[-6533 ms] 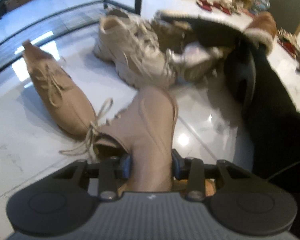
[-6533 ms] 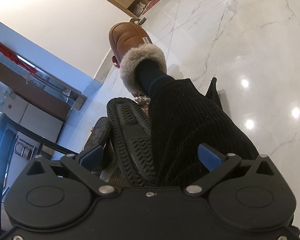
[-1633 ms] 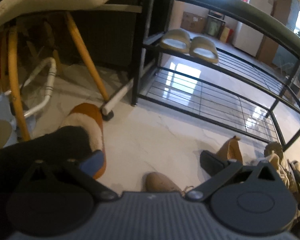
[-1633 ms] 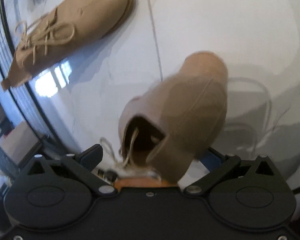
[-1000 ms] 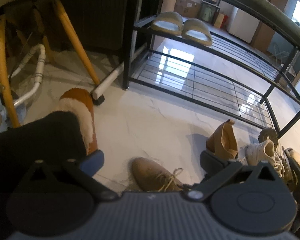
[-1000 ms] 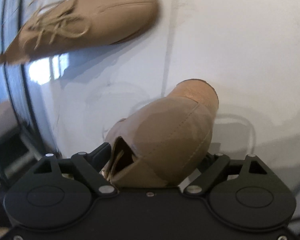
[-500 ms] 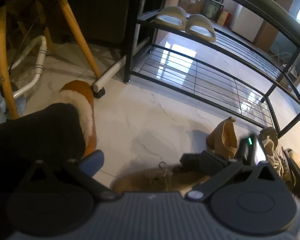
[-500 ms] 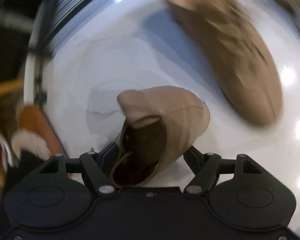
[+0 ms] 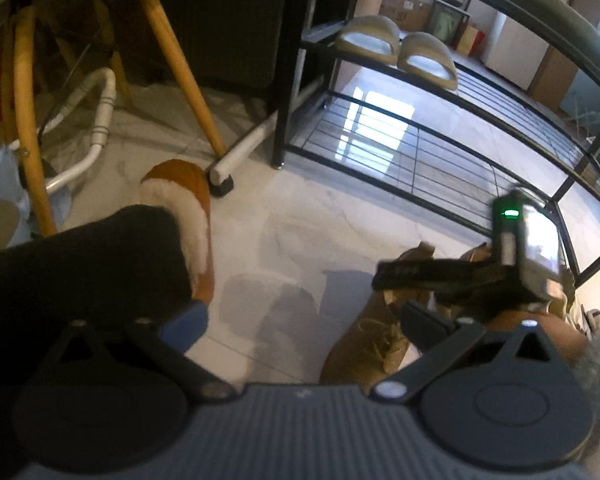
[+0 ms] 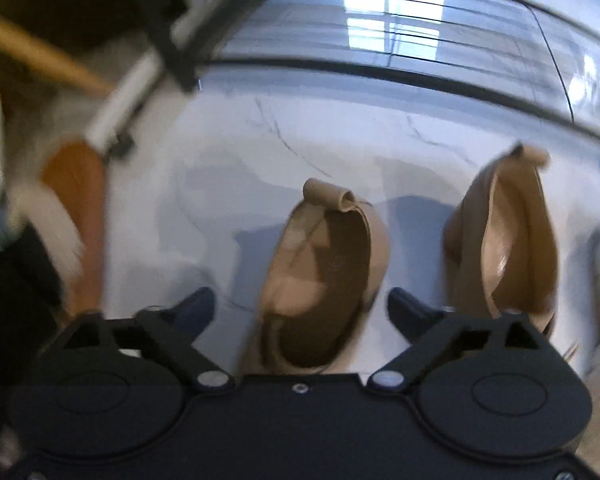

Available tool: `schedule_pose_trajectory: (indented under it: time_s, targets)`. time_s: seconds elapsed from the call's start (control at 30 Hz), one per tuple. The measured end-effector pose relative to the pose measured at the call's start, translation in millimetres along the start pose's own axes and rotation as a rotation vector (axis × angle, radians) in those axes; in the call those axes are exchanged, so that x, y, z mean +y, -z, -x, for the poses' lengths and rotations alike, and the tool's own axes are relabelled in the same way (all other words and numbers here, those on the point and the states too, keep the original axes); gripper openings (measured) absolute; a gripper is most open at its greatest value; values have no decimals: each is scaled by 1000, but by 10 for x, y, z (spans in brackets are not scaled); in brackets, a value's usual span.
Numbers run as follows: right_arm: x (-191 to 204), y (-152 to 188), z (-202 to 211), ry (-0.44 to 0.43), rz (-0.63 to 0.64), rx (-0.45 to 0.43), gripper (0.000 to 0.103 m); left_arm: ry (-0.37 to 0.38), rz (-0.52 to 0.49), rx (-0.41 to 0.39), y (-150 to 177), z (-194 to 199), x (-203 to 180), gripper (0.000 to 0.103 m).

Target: Organize scattered shoes

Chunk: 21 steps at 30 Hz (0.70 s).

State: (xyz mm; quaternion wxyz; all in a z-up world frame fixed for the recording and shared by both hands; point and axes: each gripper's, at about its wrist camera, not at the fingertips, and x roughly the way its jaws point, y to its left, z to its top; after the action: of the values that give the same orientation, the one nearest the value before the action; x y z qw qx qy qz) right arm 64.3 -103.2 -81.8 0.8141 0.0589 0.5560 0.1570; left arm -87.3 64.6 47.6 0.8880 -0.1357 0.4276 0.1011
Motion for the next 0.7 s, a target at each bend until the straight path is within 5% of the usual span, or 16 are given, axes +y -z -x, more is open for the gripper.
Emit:
schedule_pose_trajectory:
  time_s: [0.17,0.4,0.47,0.53,0.7]
  targets:
    - [-169,598,154,-20,-92,-162,103,4,-2,4,8,-9,-28,102]
    - [-33,1009,-195,52,-106,-228,101,-16,-32,30,50,-74,-85,102]
    - [79,1018,-344,67,-55,-214,95,-26,-21,38,49,-94,-67,102]
    - [150,1034,-398,82,44,-214,76,-29,-16,43,52,-106,-61,102]
    - [106,997,-399,75,119,-194,70,-26,-31,66,78,-141,-77,102]
